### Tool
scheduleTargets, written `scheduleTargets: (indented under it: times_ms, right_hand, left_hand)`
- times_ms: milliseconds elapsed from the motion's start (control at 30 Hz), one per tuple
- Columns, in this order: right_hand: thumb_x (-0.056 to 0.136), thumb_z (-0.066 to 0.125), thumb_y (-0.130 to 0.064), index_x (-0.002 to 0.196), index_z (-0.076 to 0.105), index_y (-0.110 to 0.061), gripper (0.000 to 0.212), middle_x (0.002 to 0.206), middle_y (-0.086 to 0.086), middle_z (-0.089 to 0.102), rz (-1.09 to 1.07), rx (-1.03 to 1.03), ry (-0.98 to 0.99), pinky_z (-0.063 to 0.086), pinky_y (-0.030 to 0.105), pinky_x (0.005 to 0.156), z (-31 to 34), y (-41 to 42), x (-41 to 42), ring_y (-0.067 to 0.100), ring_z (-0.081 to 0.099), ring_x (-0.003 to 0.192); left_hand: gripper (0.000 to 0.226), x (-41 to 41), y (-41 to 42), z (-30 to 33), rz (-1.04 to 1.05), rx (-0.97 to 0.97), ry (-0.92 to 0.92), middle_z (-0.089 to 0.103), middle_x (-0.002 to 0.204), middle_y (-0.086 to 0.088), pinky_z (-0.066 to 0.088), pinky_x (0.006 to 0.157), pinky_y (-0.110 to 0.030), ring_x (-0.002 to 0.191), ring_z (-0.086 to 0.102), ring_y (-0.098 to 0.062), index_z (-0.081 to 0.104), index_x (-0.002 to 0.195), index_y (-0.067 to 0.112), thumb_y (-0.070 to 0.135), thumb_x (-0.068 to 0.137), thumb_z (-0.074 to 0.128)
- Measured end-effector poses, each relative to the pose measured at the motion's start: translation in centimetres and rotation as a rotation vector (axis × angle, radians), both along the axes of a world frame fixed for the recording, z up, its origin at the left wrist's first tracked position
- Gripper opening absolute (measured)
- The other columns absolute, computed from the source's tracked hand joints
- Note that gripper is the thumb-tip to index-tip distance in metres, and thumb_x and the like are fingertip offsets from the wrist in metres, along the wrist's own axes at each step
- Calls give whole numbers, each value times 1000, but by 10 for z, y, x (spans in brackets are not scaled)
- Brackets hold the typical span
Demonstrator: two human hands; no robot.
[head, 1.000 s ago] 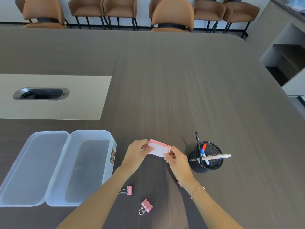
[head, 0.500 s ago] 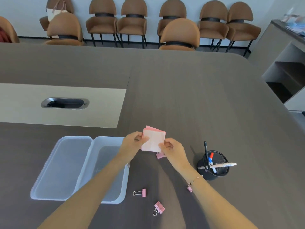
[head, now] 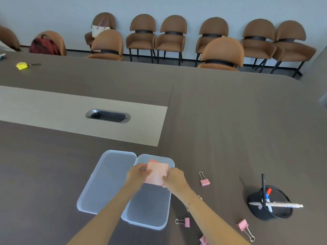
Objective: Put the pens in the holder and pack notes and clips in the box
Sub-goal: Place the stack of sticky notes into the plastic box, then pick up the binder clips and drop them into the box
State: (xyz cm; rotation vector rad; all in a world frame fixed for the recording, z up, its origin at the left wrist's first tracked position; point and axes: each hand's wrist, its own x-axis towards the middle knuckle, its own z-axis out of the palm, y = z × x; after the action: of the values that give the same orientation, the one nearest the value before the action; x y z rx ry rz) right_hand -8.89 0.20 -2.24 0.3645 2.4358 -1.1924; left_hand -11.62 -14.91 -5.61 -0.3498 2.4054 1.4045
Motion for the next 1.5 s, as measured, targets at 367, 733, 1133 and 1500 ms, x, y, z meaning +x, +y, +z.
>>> scheduleTargets:
  times_ms: [367,733,1133,1500]
  right_hand:
    - [87,46,-4,89,64,-13,21,80,7,68,-249,-48,137,59,38,73,-4,50,4,30,69,76]
    - [81,47,3,101,56,18,27,106,35,62,-317,157,-67,52,48,81,-10,139,26,47,58,101]
    - [91,50,-13,123,50,-5,33,128,17,48,5,500,-167,44,38,100,-23,195,100,34,51,118]
    - [94,55,-22,129,43,-7,40,137,13,42,5,560,-105,48,31,97,-73,194,158,27,49,121]
  left_hand:
    - [9,-6,15,-52,-69,103,-63,68,90,0,52,75,-29,84,61,-21,66,94,20,22,90,58]
    - [23,-10,53,18,-280,-153,378,57,102,7,49,77,-28,80,57,-7,60,111,27,24,96,43]
    - [51,63,125,-4,-1011,-458,52,46,124,-5,45,90,-35,105,54,-23,43,127,21,26,81,64]
    - [34,106,124,-44,-937,-557,104,49,114,-2,50,79,-26,83,56,-17,56,106,19,32,77,69]
